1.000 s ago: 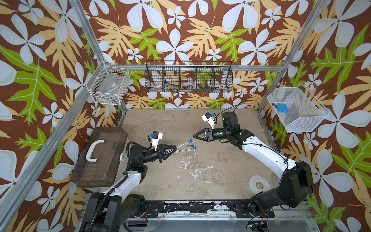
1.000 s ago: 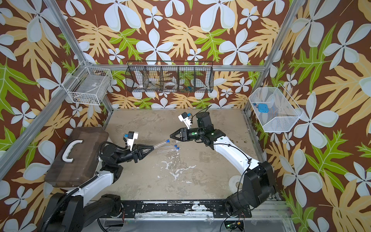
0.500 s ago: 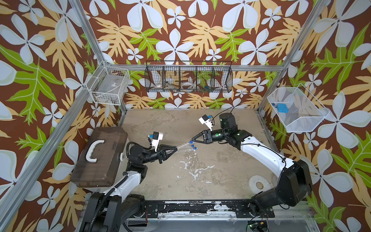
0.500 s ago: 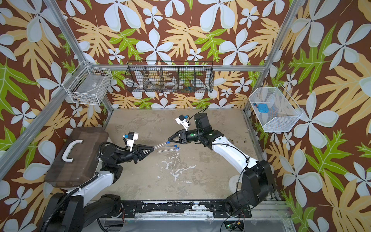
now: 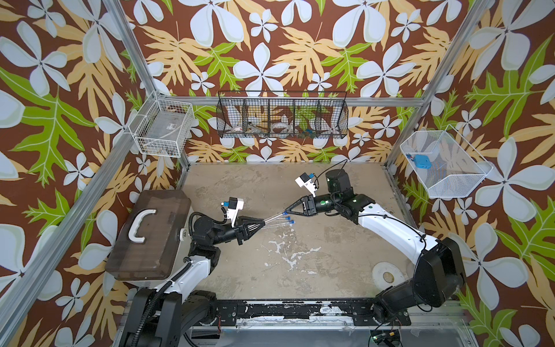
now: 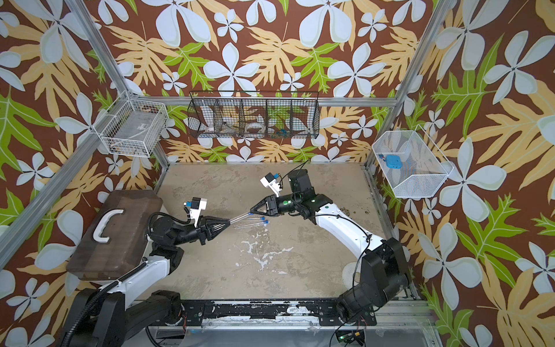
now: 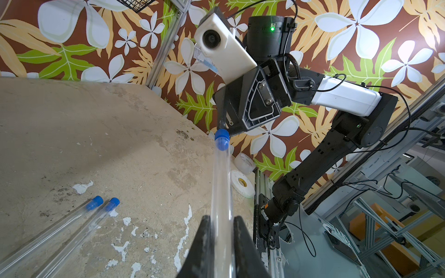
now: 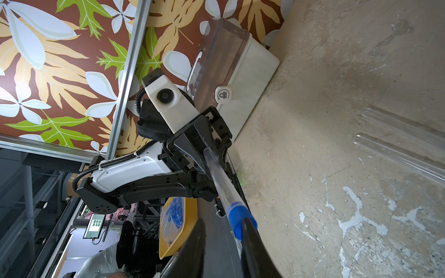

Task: Insert stoppers into test tubes
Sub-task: Insert the stopper into the test tube.

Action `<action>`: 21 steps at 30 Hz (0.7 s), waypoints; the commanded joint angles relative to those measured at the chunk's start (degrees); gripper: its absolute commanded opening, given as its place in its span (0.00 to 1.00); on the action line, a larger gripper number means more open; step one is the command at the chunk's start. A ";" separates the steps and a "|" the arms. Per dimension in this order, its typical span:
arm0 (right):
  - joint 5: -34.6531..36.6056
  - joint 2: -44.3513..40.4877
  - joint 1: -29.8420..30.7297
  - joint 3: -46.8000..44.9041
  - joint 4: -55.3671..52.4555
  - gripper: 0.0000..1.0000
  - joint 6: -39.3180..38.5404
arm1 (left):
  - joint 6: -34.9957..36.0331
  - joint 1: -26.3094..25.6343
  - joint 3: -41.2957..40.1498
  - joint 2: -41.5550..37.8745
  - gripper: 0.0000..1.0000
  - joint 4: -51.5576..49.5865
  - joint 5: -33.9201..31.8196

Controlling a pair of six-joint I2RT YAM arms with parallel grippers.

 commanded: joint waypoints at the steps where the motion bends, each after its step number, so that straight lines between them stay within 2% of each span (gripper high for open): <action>1: -1.30 0.04 0.17 0.33 -0.65 0.26 -1.65 | -0.17 0.05 0.00 -0.18 0.00 2.08 0.57; 14: -4.55 0.89 0.25 0.94 -3.20 0.15 -3.95 | 0.35 -0.11 0.28 0.17 0.00 2.26 1.07; 21: -5.48 1.09 0.52 0.43 -2.03 0.10 -3.34 | -2.17 -0.54 0.64 0.74 0.00 4.57 0.16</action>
